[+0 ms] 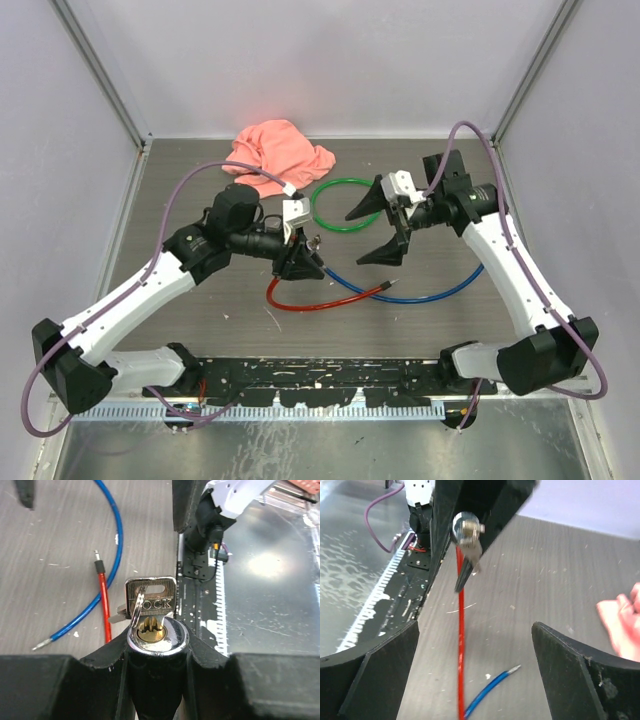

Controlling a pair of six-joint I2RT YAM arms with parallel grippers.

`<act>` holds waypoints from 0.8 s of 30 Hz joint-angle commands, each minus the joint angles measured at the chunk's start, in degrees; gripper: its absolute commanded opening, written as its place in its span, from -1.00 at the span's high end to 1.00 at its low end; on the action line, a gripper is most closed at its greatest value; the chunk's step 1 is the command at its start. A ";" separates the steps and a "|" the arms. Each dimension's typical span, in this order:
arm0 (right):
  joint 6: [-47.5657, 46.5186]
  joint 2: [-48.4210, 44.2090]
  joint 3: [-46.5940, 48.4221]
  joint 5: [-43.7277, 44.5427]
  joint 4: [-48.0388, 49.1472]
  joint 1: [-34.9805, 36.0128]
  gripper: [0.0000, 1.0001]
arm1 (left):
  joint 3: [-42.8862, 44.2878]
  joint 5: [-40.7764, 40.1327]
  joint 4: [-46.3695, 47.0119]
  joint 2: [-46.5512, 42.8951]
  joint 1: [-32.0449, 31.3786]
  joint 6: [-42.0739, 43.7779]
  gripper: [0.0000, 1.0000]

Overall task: Lock with the key
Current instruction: Lock the lock.

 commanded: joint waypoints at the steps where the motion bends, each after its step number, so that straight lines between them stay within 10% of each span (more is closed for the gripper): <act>1: -5.91 0.30 7.56 2.42 0.33 5.73 -0.99 | 2.94 6.85 4.56 1.89 0.01 -2.66 1.00; 24: -5.71 5.39 14.41 14.64 2.00 19.24 0.07 | 5.03 11.49 6.17 5.09 -0.03 -3.46 0.98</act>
